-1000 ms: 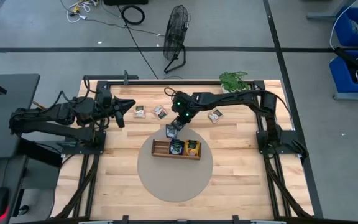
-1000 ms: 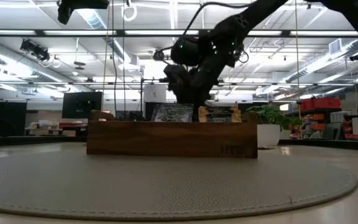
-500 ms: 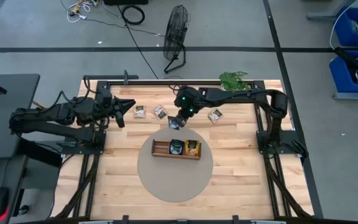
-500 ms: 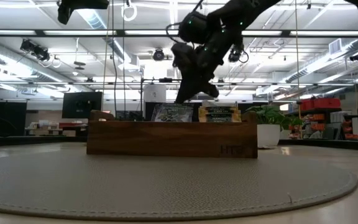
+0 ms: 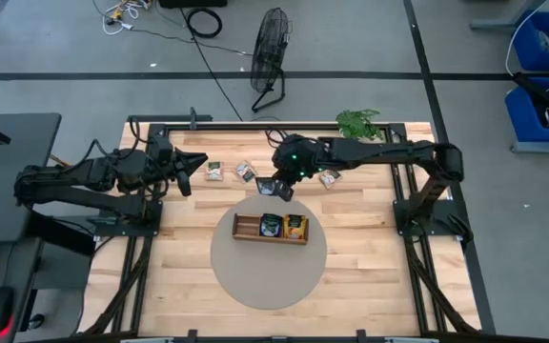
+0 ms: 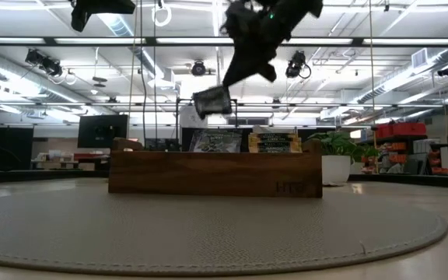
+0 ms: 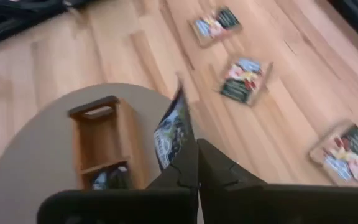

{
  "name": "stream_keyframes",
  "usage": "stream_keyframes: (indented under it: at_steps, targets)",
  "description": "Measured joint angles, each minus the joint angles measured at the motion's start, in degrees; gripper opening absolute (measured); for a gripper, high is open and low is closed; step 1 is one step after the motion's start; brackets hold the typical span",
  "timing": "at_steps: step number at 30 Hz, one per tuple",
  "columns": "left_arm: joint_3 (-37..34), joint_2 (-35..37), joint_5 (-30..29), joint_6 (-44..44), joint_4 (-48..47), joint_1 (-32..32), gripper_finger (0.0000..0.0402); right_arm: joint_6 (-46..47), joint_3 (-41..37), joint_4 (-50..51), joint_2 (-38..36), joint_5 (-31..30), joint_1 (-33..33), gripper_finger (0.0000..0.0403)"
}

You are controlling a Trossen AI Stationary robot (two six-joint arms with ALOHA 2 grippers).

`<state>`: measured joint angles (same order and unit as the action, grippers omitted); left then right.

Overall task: Pick & Place Tea
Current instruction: Put the purple tea bag into the middle section of the wooden organizer

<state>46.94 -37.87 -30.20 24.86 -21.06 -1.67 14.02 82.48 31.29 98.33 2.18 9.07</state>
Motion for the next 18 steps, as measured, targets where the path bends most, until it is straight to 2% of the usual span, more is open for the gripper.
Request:
stream_keyframes:
  at_steps: [7,13,18]
  targets:
    - [0.0,0.0,0.0,0.0,-0.2,0.0,0.0046,0.0,0.0,-0.3,-2.7,-3.6,-6.4,0.0000]
    - [0.0,0.0,2.8,0.0,-0.3,-0.1,0.0046,2.7,0.0,-1.2,-2.4,-7.7,-12.2,0.0000]
    - [0.0,0.0,3.1,0.0,-0.3,-0.1,0.0046,3.8,0.0,-0.9,-2.1,-9.1,-13.9,0.0000]
